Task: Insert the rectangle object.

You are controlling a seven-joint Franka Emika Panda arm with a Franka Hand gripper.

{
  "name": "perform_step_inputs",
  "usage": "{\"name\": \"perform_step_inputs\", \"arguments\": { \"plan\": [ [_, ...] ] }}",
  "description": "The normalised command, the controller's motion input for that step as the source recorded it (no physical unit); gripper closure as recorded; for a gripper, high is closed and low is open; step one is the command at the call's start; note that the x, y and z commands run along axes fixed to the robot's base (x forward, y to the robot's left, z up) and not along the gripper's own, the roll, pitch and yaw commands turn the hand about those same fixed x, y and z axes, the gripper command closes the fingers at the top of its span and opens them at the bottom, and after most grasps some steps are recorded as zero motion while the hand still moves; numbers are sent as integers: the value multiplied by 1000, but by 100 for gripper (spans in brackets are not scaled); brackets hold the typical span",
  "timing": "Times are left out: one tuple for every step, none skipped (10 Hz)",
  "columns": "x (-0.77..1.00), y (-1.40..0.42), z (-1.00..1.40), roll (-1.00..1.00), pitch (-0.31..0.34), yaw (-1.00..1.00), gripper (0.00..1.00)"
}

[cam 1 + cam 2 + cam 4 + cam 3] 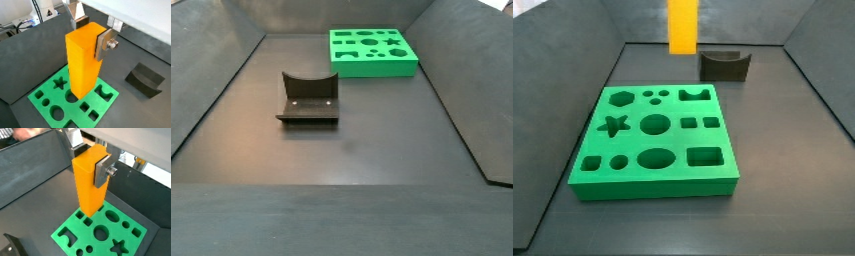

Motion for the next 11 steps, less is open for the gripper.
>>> {"name": "perform_step_inputs", "arguments": {
  "plan": [
    [0,-277,-103,0,0,-337,100],
    [169,-397,-160,89,0,-603,100],
    [237,-420,-80,36,0,-597,100],
    [371,-434,-203,66,-33,-560,100],
    [303,-414,-340,84,-60,-643,100],
    [100,-377,-340,84,-51,-811,100],
    [60,-374,-289,66,-23,-826,100],
    [0,-343,-209,0,0,-883,100],
    [0,-314,-206,0,0,-900,100],
    [0,-303,-186,0,0,-900,100],
    [0,-300,-186,0,0,-903,100]
  ]
}}
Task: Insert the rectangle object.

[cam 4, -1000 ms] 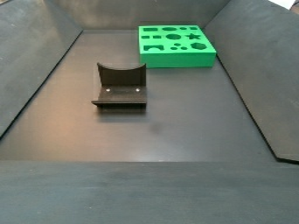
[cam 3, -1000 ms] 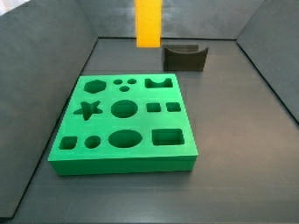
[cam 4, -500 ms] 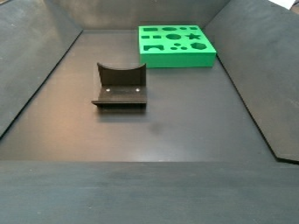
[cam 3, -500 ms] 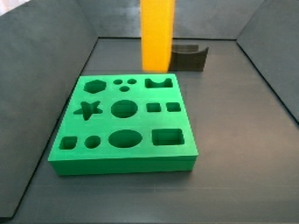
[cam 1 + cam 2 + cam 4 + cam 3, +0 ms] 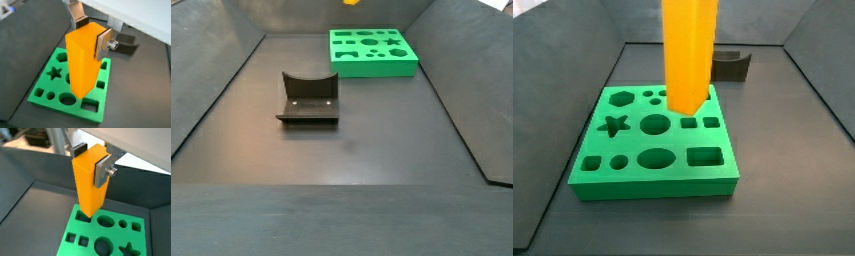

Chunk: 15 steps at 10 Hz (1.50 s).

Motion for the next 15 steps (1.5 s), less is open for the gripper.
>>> {"name": "perform_step_inputs", "arguments": {
  "plan": [
    [0,-209,-134,0,0,-943,100],
    [0,0,-160,81,-17,-1000,100],
    [0,0,-209,220,-64,-969,100],
    [0,0,-160,351,-77,-869,100],
    [0,0,-149,394,-84,-831,100],
    [3,-3,-143,391,-81,-840,100],
    [0,-17,-94,370,-73,-846,100],
    [46,-106,0,287,-59,-826,100],
    [111,-163,131,204,-70,-814,100],
    [140,-337,83,81,-17,-749,100],
    [209,-409,83,40,0,-651,100],
    [243,-443,0,39,0,-577,100],
    [194,-391,-131,87,104,-511,100],
    [237,-326,-326,113,206,-400,100],
    [217,-83,-406,61,214,-483,100]
  ]
}}
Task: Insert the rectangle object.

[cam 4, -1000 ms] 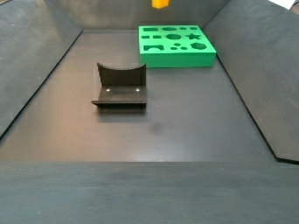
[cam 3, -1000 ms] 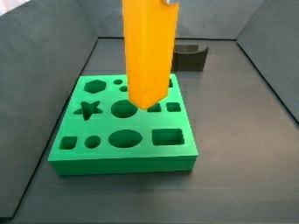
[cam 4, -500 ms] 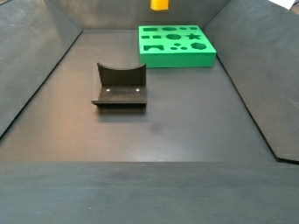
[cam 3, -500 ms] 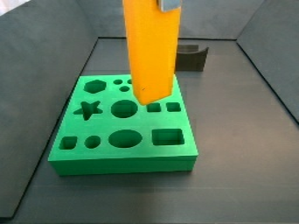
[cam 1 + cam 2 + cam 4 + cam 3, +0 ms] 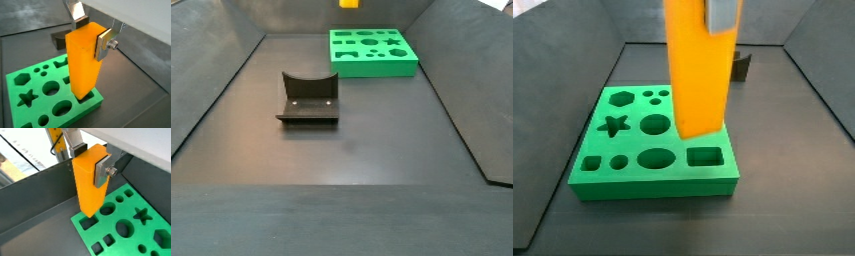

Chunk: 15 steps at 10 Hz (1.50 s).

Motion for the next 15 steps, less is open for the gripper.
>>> {"name": "perform_step_inputs", "arguments": {
  "plan": [
    [160,89,-414,-26,297,-523,100],
    [29,243,-394,-161,359,-320,100],
    [51,166,-326,-207,369,-289,100],
    [111,111,-257,-230,383,-249,100],
    [120,0,-211,-200,291,-194,100],
    [137,0,-106,-160,163,-251,100],
    [134,0,0,-233,73,-449,100],
    [160,0,0,-71,0,-269,100],
    [203,0,0,0,0,-220,100],
    [229,0,-126,0,-44,-197,100],
    [231,0,-174,-3,-36,-143,100],
    [246,0,-186,0,0,-109,100],
    [0,3,-171,33,0,0,100],
    [0,0,-197,23,0,0,100],
    [0,0,-329,0,0,0,100]
  ]
}}
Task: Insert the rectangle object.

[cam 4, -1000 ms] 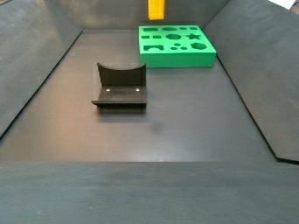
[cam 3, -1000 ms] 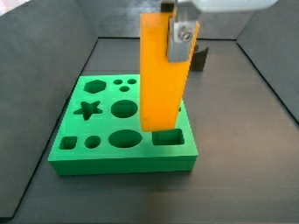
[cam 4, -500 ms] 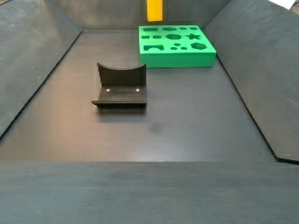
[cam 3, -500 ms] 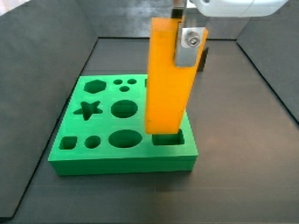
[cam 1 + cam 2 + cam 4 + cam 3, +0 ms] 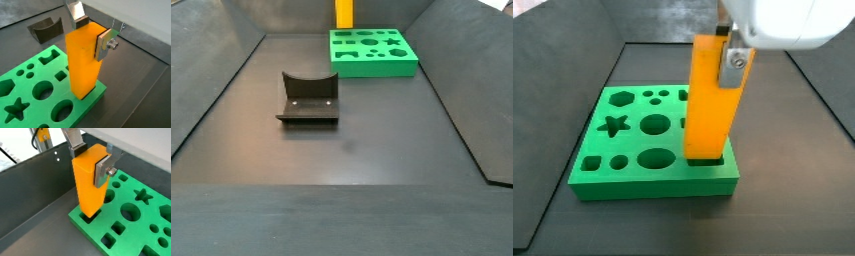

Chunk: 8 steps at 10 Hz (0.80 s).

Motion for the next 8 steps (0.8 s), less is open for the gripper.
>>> {"name": "perform_step_inputs", "arguments": {
  "plan": [
    [166,0,-371,27,0,0,100],
    [260,0,-303,19,33,0,100],
    [334,0,-291,34,71,0,100],
    [229,57,-294,49,51,0,100],
    [137,74,-300,34,27,6,100],
    [0,120,-283,44,0,34,100],
    [-131,160,-183,11,0,0,100],
    [-214,106,-206,0,0,0,100]
  ]
}}
